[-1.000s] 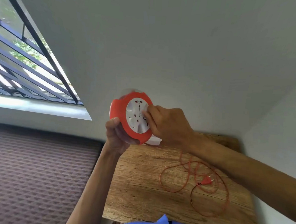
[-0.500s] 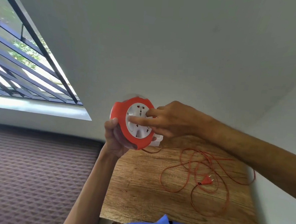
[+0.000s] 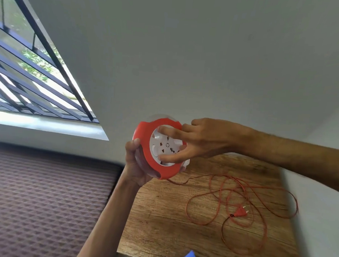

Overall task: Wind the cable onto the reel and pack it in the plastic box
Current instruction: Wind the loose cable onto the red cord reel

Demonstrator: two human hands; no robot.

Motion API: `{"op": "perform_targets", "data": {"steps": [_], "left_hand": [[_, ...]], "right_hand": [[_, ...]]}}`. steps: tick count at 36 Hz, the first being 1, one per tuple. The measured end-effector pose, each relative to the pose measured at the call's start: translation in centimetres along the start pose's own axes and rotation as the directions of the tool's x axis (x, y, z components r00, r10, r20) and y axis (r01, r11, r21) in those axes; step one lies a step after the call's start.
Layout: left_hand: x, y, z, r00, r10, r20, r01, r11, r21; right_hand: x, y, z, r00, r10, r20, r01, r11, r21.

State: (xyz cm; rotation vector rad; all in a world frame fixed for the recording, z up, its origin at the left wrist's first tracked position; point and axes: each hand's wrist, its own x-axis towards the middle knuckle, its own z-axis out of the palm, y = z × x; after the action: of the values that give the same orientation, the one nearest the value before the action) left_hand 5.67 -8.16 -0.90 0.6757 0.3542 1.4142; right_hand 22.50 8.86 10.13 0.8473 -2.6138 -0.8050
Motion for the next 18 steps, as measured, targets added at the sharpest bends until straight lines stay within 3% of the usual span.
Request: {"op": "perform_targets", "data": {"steps": [6,13,16,18], "left_hand": [[0.3,-0.1,0.3,0.995,-0.039,0.088,0.043,0.998,-0.044],[1.2,-0.5,-0.3,0.995,-0.076,0.069,0.075,0.997,0.023],[1.4,-0.6,-0.3,0.996,-0.033,0.089,0.032,0.999,0.012],[1.6,-0.3,-0.4,0.999,-0.043,0.014,0.042,0.996,0.078]], "right_hand": [[-0.1,0.9,-0.2,0.986,-0.165,0.019,0.166,0.983,-0.074],[0.2,1.9,0.0,0.975,-0.218,0.048,0.222,0.967,-0.124],[0.3,1.8,0.2,0.989,-0.149,-0.01,0.145,0.973,-0.18],[1.0,1.0,-0.1,0.991,0.083,-0.103,-0.088,0.995,-0.04]]}}
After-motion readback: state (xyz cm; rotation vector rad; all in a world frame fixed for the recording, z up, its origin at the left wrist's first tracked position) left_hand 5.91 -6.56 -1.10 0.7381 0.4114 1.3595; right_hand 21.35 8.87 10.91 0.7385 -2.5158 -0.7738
